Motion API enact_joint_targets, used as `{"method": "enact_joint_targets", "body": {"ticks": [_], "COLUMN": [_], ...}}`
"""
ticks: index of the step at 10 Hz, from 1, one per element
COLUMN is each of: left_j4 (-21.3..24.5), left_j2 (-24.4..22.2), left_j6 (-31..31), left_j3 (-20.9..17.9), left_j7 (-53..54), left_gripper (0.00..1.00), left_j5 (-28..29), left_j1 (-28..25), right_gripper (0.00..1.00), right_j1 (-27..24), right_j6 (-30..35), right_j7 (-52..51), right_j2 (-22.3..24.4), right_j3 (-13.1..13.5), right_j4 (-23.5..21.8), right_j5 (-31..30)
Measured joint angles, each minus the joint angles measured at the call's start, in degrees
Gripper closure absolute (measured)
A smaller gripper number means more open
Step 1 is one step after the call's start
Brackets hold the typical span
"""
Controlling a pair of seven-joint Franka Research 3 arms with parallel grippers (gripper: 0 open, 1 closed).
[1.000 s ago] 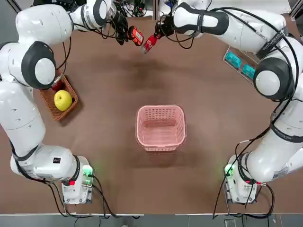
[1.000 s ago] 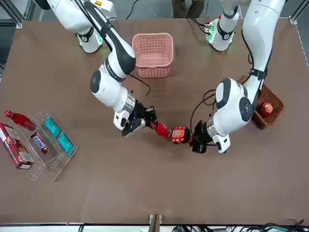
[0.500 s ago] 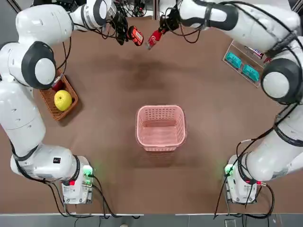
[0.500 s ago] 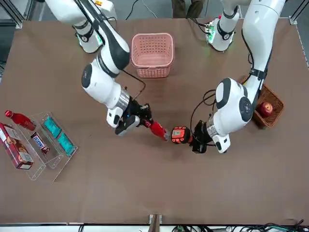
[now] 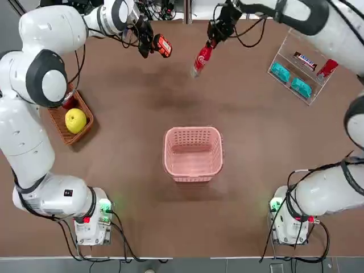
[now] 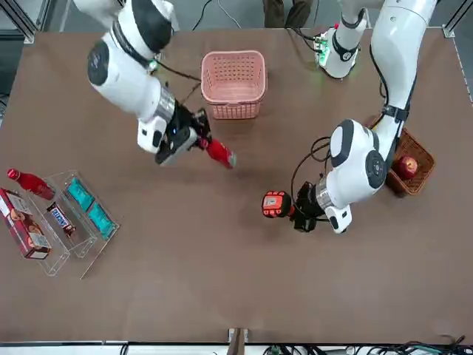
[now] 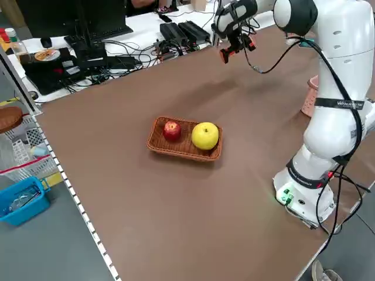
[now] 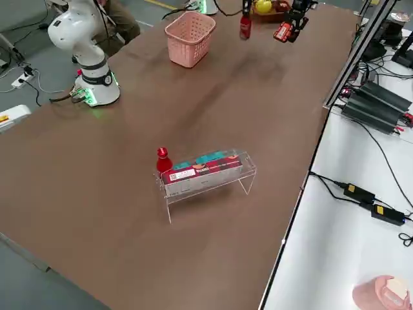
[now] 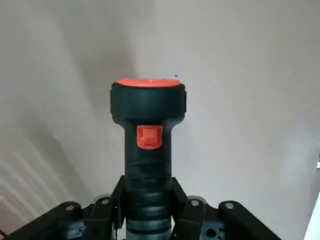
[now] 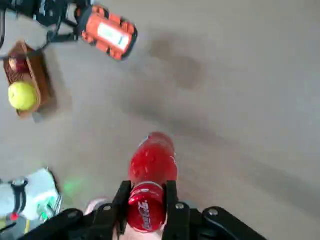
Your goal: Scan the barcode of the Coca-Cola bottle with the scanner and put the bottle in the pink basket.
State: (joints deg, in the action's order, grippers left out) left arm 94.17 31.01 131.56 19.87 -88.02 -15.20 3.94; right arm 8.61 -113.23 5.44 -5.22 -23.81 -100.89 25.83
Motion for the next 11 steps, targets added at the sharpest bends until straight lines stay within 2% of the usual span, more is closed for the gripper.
{"method": "enact_joint_targets", "body": {"ticks": [2, 5, 7, 11], "left_j4": [1.3, 3.9, 5.0, 6.0], "left_j2": [0.0, 0.0, 0.0, 0.2], "left_j6": [-0.2, -0.3, -0.3, -0.3], "left_j3": [-1.4, -1.7, -2.1, -2.4], "left_j7": [-1.0, -5.2, -6.6, -16.7], "left_gripper": [0.64, 0.64, 0.64, 0.64], "left_j5": [2.3, 10.6, 13.0, 20.6], "left_j1": [-0.2, -2.4, -3.4, -4.6], "right_gripper": [0.67, 0.67, 0.67, 0.67], "right_j1": [1.1, 6.5, 11.0, 19.9], "right_j6": [7.3, 13.3, 13.7, 11.3], "right_j7": [8.3, 24.0, 32.7, 44.3], "right_j2": [5.1, 7.9, 8.1, 8.0], "right_j3": [-0.1, -0.3, -0.5, -0.6], "right_j4": [-1.1, -2.0, -3.1, -6.2], "right_j5": [0.0, -0.1, -1.2, -6.7]}}
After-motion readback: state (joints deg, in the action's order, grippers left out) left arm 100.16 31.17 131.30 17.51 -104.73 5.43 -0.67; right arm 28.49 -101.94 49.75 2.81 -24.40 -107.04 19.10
